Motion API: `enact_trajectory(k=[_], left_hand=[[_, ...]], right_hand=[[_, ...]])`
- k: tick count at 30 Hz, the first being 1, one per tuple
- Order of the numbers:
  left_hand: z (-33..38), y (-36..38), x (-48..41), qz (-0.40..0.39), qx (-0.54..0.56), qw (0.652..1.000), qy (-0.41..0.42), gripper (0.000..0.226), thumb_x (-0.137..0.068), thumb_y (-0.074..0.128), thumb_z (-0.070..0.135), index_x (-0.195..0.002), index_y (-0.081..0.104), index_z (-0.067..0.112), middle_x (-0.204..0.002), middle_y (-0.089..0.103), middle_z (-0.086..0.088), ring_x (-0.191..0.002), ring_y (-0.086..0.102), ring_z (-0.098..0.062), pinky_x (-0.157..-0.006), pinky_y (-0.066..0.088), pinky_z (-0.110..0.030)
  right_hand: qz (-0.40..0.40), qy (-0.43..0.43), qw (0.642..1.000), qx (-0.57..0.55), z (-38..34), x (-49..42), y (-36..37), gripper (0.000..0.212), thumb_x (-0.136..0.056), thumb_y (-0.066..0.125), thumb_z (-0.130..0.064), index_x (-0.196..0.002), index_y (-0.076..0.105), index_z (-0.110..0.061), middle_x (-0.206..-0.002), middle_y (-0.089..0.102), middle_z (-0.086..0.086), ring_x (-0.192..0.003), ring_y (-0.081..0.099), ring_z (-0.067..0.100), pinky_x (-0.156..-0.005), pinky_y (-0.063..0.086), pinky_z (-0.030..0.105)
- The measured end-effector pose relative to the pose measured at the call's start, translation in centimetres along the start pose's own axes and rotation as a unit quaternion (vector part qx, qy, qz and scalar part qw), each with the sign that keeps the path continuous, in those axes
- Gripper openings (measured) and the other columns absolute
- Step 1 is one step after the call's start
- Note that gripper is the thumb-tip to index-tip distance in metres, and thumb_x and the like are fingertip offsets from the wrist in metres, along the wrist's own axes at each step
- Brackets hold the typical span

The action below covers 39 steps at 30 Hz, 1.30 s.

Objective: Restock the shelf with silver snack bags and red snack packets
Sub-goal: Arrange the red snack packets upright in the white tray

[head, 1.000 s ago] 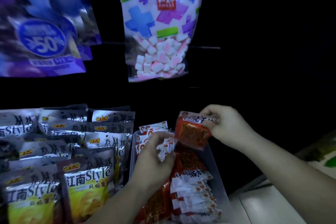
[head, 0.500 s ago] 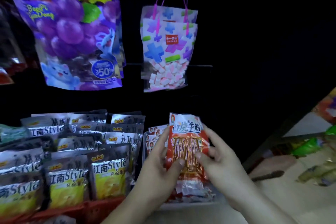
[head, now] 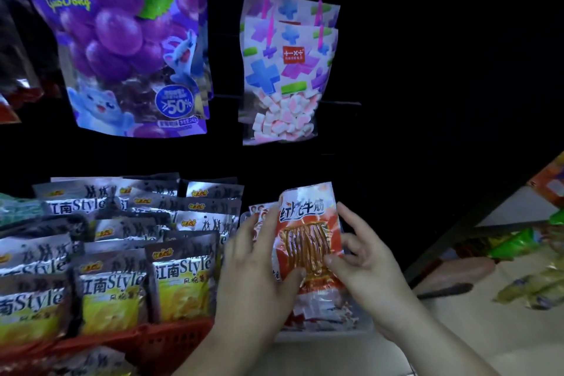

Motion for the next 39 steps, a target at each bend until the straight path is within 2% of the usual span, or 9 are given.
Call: enact_trajectory(k=[5,8,13,18,24,27,31,36,39], left_hand=[[1.5,1.0,0.0,-0.012,0.211,0.976,-0.042,0.06,-0.091,0.068,0.052,-0.144,0.041,0.055,-0.133,0.049,0.031,-0.123,0.05,0.01,-0.097,0.054,-0.029],[0.0,1.3,-0.2,0.006,0.325,0.939,-0.114,0.04,-0.098,0.066,0.024,-0.126,0.055,0.051,-0.113,0.069,0.027,-0.105,0.066,0.005,-0.089,0.059,-0.031],[-0.7,1.7,-0.3,-0.046,0.474,0.865,-0.159,0.034,-0.102,0.057,0.008,-0.131,0.058,0.026,-0.115,0.076,0.005,-0.104,0.073,-0.012,-0.081,0.06,-0.026],[-2.4,1.6,-0.1,0.003,0.455,0.87,-0.189,0.013,-0.095,0.069,0.01,-0.107,0.071,0.015,-0.098,0.079,-0.005,-0.093,0.075,-0.024,-0.076,0.062,-0.039],[-3.0,2.1,-0.3,0.007,0.48,0.852,-0.21,0.013,-0.097,0.068,0.024,-0.094,0.072,0.013,-0.088,0.078,-0.01,-0.078,0.073,-0.024,-0.063,0.058,-0.035],[-3.2,2.1,0.0,0.012,0.417,0.887,-0.201,0.022,-0.094,0.069,0.041,-0.114,0.069,0.032,-0.092,0.075,-0.001,-0.08,0.069,-0.019,-0.065,0.051,-0.032],[-1.4,3.3,1.0,-0.084,0.389,0.905,-0.147,0.065,-0.093,0.073,0.01,-0.139,0.051,0.05,-0.106,0.069,-0.003,-0.075,0.069,-0.019,-0.063,0.055,-0.025],[-0.9,3.2,1.2,-0.122,0.358,0.915,-0.138,0.053,-0.097,0.067,0.006,-0.137,0.057,0.04,-0.108,0.07,-0.013,-0.062,0.071,-0.025,-0.058,0.054,-0.021],[-0.3,3.3,1.2,-0.146,0.377,0.907,-0.118,0.062,-0.091,0.072,-0.001,-0.138,0.056,0.035,-0.128,0.063,0.002,-0.086,0.072,-0.006,-0.068,0.058,-0.021]], right_hand=[[-0.046,-0.012,0.999,0.006,-0.2,0.1,1.8,0.072,-0.094,0.066,0.001,-0.148,0.042,-0.04,-0.11,0.074,0.003,-0.109,0.071,0.021,-0.092,0.056,0.03],[-0.1,-0.004,0.995,-0.007,-0.5,0.5,2.9,0.063,-0.088,0.07,-0.015,-0.145,0.051,-0.035,-0.116,0.072,0.002,-0.112,0.067,0.019,-0.096,0.054,0.035],[0.045,-0.028,0.999,-0.008,-0.7,-0.6,-0.2,0.059,-0.093,0.072,-0.008,-0.138,0.056,-0.043,-0.119,0.067,-0.003,-0.103,0.068,0.011,-0.085,0.059,0.029],[-0.019,-0.027,0.999,-0.039,-0.7,-0.5,0.8,0.059,-0.093,0.065,0.008,-0.138,0.057,-0.028,-0.104,0.076,0.013,-0.1,0.074,0.031,-0.093,0.059,0.054],[-0.015,-0.042,0.996,-0.076,-1.1,-0.3,1.2,0.048,-0.094,0.067,0.002,-0.132,0.064,-0.027,-0.116,0.075,0.006,-0.103,0.073,0.034,-0.088,0.061,0.05],[0.053,-0.06,0.997,0.011,-1.1,-0.5,0.2,0.033,-0.095,0.068,0.0,-0.105,0.079,-0.03,-0.105,0.078,-0.005,-0.102,0.073,0.02,-0.093,0.059,0.044],[0.136,-0.052,0.989,0.003,-0.5,-0.5,-1.8,0.033,-0.098,0.067,-0.008,-0.101,0.077,-0.039,-0.112,0.076,-0.011,-0.103,0.069,0.003,-0.088,0.056,0.025],[-0.064,0.035,0.996,-0.044,1.1,-0.6,-0.1,0.069,-0.091,0.068,0.009,-0.142,0.055,-0.035,-0.133,0.065,-0.004,-0.107,0.072,0.021,-0.083,0.062,0.046],[-0.148,0.043,0.988,-0.005,1.1,0.2,0.7,0.088,-0.084,0.071,0.018,-0.149,0.047,-0.037,-0.126,0.07,-0.007,-0.112,0.069,0.032,-0.093,0.054,0.062]])
Point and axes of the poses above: each hand's wrist, its own x-axis away from the middle knuckle, its own y-axis out of the palm, z = x × y, the point moved 10 cm from there along -x, towards the middle knuckle
